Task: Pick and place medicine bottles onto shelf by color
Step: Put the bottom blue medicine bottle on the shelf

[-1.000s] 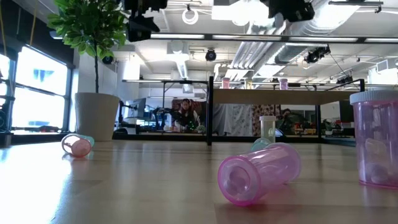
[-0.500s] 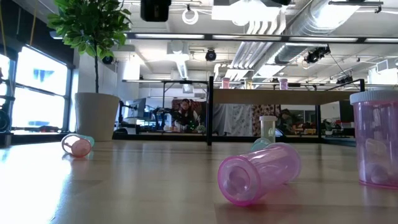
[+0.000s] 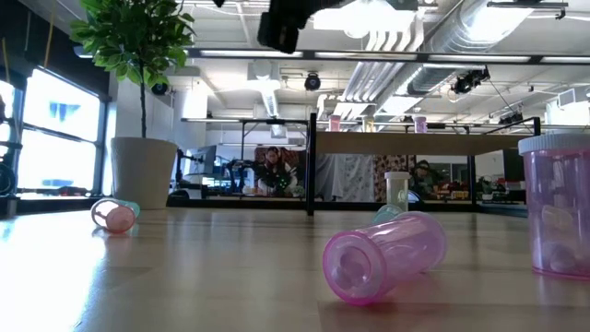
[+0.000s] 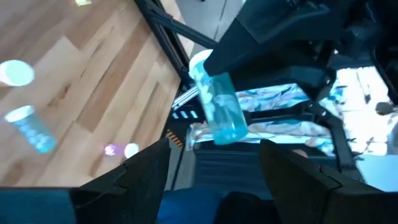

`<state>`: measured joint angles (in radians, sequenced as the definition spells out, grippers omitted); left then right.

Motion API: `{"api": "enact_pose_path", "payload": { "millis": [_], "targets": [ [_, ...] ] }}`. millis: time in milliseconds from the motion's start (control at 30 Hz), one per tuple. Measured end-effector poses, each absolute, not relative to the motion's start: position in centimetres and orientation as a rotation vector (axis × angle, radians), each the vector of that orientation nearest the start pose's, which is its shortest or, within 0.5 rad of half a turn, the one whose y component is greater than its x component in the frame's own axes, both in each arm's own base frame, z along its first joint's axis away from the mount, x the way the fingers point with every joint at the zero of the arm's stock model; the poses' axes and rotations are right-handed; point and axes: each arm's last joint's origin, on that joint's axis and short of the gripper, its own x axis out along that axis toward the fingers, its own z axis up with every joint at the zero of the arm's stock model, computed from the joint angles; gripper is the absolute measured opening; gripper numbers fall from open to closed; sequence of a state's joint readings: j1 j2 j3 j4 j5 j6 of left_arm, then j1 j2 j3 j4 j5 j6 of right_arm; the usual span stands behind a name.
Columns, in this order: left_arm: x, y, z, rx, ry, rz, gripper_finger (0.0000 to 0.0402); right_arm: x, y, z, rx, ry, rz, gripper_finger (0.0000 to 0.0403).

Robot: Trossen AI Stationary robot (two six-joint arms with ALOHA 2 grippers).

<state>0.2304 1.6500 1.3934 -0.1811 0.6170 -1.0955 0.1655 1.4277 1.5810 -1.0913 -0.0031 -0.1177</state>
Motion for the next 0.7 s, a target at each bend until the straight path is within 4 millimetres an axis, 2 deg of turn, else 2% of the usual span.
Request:
{"api": "enact_pose_path", "payload": {
  "millis": [333,700],
  "targets": [
    [39.6,6.5,31.3,-1.351,0.521,-0.225,0.0239,26.7,4.4,38.2,-0.381,0.940,0.242,0.0082],
    [39.8,6.6,30.9,-1.399,0.532,-0.219,0.0239,26.7,5.4,38.4,-0.572,0.903,0.251,0.0082]
  ]
}}
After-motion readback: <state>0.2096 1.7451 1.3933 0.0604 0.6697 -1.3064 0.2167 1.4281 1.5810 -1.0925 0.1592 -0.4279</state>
